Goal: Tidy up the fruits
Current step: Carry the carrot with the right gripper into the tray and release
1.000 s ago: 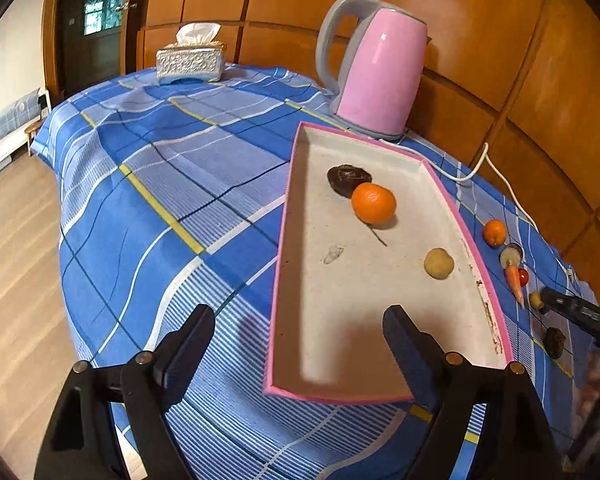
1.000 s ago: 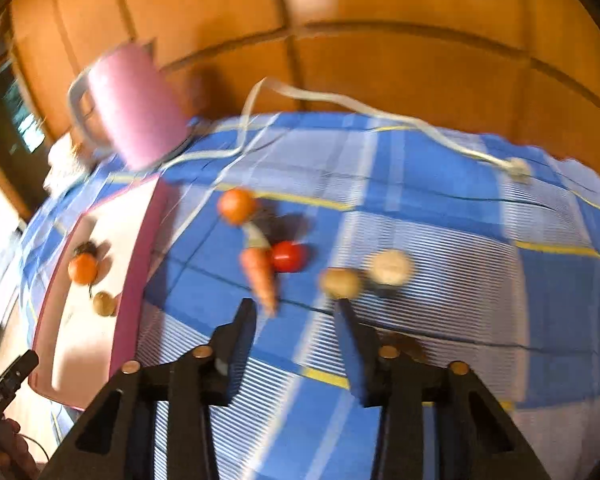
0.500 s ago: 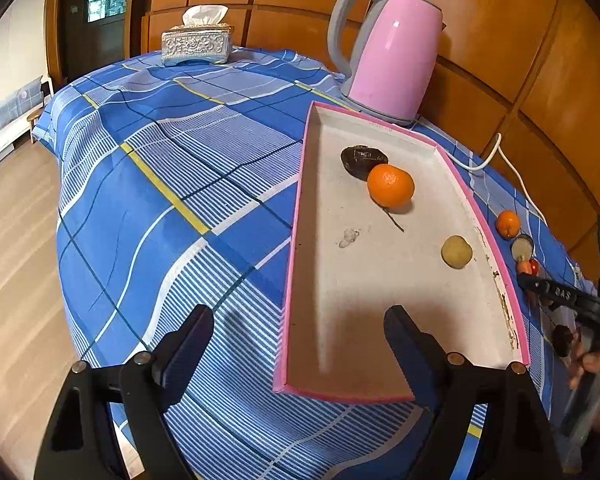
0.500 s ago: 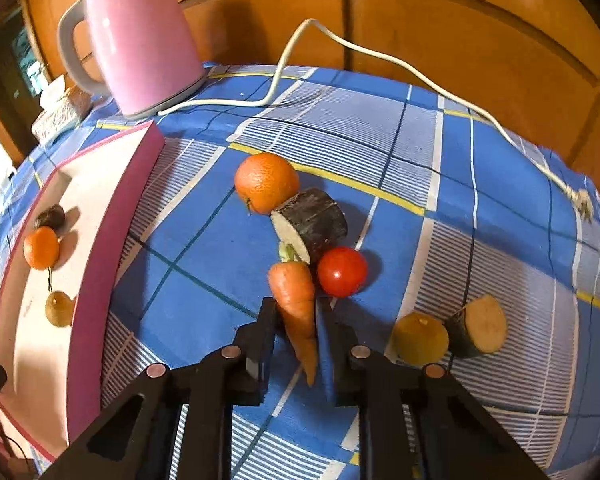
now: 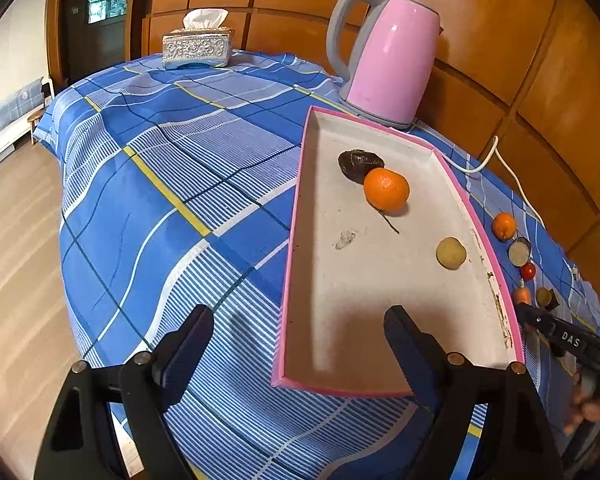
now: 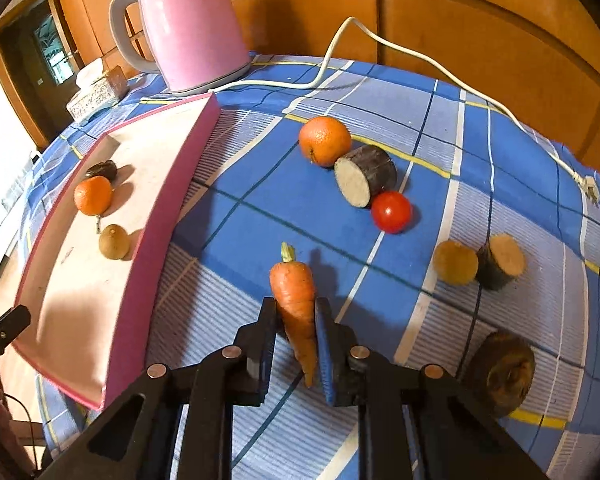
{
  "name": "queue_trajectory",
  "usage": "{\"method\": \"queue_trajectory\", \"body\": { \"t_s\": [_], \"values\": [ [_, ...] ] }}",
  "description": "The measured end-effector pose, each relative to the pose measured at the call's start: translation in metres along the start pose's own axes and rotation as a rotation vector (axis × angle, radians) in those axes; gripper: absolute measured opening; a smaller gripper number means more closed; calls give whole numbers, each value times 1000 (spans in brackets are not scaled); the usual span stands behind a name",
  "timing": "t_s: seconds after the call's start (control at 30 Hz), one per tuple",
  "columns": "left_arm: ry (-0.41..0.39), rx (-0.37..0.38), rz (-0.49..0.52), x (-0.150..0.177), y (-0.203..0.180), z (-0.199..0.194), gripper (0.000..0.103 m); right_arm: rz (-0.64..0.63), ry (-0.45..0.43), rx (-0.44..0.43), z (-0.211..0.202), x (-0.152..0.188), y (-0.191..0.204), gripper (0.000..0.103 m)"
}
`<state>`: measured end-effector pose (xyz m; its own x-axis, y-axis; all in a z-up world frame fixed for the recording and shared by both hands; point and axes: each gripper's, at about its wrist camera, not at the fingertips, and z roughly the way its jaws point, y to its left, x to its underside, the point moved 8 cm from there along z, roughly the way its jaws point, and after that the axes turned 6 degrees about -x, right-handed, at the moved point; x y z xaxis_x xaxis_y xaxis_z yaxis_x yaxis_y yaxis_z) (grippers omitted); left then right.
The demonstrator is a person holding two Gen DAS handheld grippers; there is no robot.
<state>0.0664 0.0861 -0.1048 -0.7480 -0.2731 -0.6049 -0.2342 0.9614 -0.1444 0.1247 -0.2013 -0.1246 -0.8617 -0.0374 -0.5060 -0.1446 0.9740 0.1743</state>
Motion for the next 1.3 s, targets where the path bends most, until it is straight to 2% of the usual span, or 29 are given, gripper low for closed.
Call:
{"method": "queue_trajectory", "body": {
  "t_s": [0.23,0.57,0.77,1.07,1.2,1.3],
  "values": [
    [-4,4,2,0,0,-3,88,-20,-29,-46,-13,0,19,19],
    [-33,-7,9,-4,0,-10,88,-23,-33,-55,-20,6,28,19],
    [-47,-13,13,-6,1,-13,88,-35,-56,-89,-32,1,39,19],
    [-66,-21,20,-7,1,-17,88,-131,-65,-191,-36,-21,91,19],
    [-66,-26,20,-7,2,-16,88,-162,-44,-279,-30,-30,122,19],
    [-64,-29,21,-7,4,-14,88,-173,-38,-318,-25,-34,141,27]
  ]
}}
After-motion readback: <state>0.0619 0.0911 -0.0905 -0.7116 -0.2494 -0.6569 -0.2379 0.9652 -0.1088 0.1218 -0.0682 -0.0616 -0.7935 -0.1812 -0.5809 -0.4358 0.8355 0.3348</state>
